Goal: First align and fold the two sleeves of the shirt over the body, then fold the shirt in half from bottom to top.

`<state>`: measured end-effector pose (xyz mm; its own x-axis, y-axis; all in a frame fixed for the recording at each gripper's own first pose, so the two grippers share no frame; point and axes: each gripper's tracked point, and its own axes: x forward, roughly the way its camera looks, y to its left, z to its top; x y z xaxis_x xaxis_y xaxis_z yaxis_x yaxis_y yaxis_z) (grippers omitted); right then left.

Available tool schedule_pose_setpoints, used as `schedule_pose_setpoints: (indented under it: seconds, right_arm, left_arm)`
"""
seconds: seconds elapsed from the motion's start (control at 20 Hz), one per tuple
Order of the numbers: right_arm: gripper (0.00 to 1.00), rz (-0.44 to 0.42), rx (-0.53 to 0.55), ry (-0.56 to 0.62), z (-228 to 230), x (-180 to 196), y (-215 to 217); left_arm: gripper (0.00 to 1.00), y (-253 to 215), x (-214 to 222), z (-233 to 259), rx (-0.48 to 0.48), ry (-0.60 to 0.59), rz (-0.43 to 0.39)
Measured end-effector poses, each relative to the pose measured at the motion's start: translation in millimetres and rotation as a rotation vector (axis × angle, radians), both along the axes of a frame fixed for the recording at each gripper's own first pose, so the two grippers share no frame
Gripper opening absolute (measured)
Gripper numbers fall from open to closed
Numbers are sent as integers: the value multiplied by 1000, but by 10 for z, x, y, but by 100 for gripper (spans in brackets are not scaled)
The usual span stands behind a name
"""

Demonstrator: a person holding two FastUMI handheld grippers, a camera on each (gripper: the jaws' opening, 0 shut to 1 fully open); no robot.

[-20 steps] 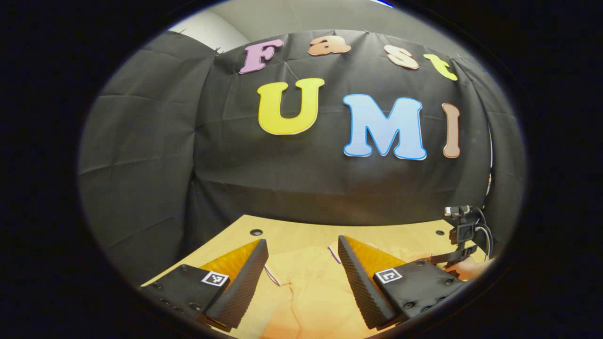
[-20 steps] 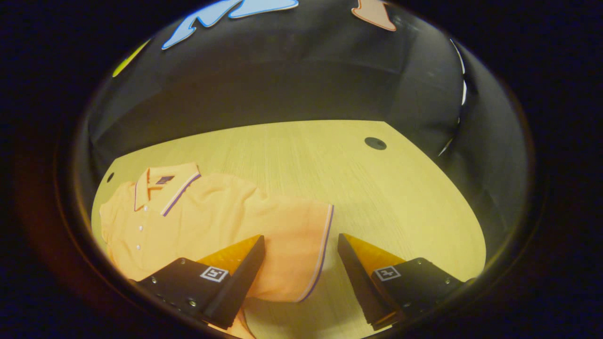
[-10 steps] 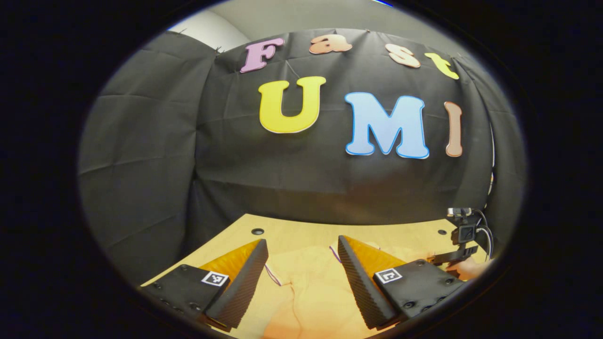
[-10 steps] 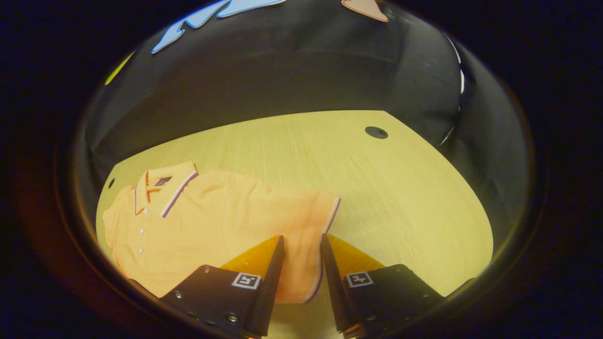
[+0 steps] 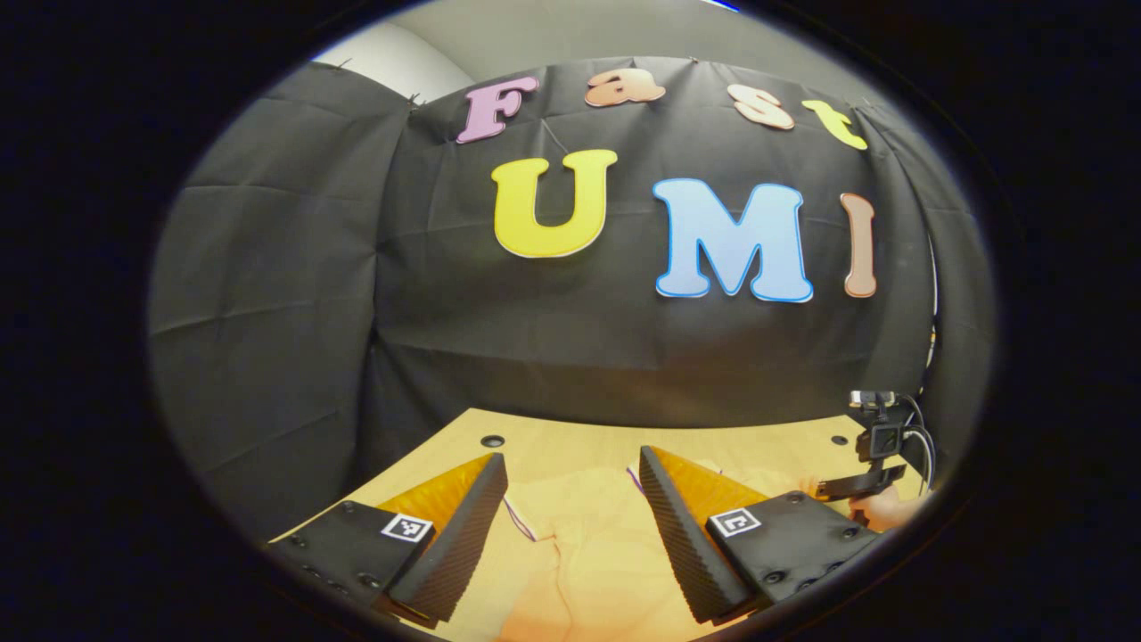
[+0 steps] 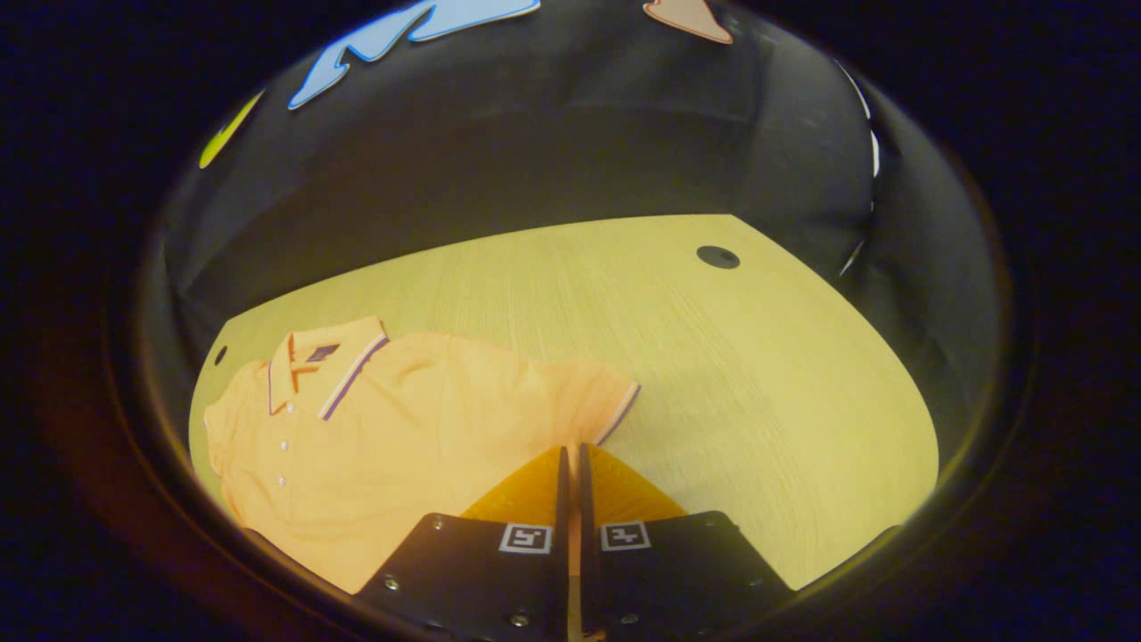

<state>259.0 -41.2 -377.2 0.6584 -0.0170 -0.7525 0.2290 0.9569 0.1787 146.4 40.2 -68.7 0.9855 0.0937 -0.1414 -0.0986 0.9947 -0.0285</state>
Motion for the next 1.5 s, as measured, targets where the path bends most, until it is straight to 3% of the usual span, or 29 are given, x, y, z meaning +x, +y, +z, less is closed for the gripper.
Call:
schedule_pose_setpoints:
  seconds: [0.45, 0.9, 1.3, 1.5]
  right_arm:
    - [6, 198, -57, -150, 556, 104, 405]
    - [6, 353, -73, -131, 516, 70, 951]
    - [8, 353, -94, -59, 367, -2, 1041]
    - [20, 321, -84, -60, 463, -48, 1055]
  left_arm:
    - [97, -116, -97, 4, -11, -11, 8]
    - [97, 117, -154, 18, -10, -25, 31]
    - [97, 326, 43, -81, -17, -13, -13]
    - [97, 387, 157, -154, -26, -6, -50]
